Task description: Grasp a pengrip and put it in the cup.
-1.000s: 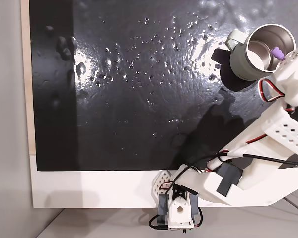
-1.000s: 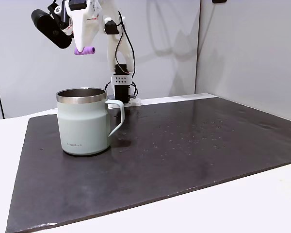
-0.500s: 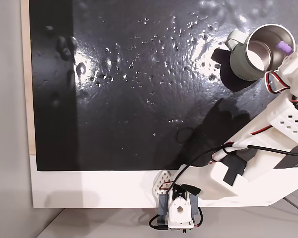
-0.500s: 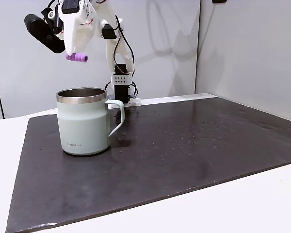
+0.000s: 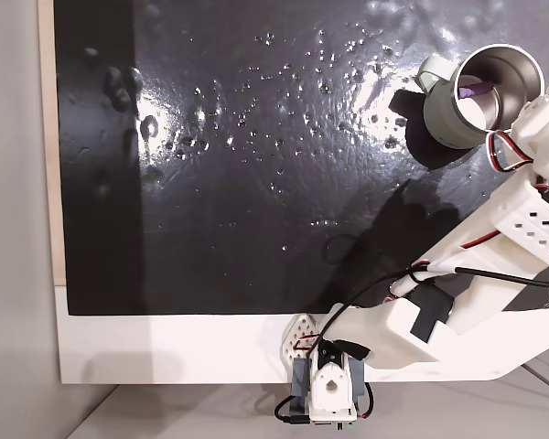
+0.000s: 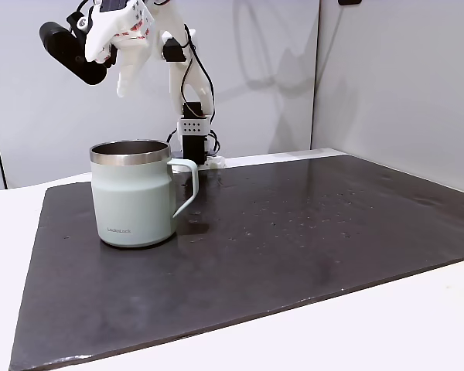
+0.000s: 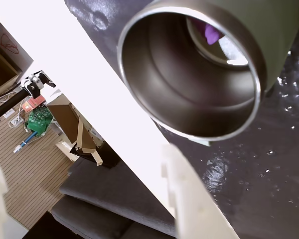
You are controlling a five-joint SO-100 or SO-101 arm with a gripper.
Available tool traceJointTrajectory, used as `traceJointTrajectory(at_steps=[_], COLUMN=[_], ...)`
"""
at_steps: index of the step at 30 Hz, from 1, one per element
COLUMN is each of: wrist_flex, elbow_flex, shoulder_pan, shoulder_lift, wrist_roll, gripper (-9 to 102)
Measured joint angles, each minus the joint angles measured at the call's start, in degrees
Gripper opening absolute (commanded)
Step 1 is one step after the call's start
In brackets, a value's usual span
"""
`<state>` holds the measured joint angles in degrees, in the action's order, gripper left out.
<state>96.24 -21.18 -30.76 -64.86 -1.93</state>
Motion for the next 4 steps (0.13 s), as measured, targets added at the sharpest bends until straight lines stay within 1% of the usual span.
traceJointTrajectory(at_steps=[4], wrist_flex=[0.0], elbow_flex=[-0.1], shoulder_pan=[1.7], shoulder_lift=[-0.6], wrist_roll=[0.0], gripper=[29])
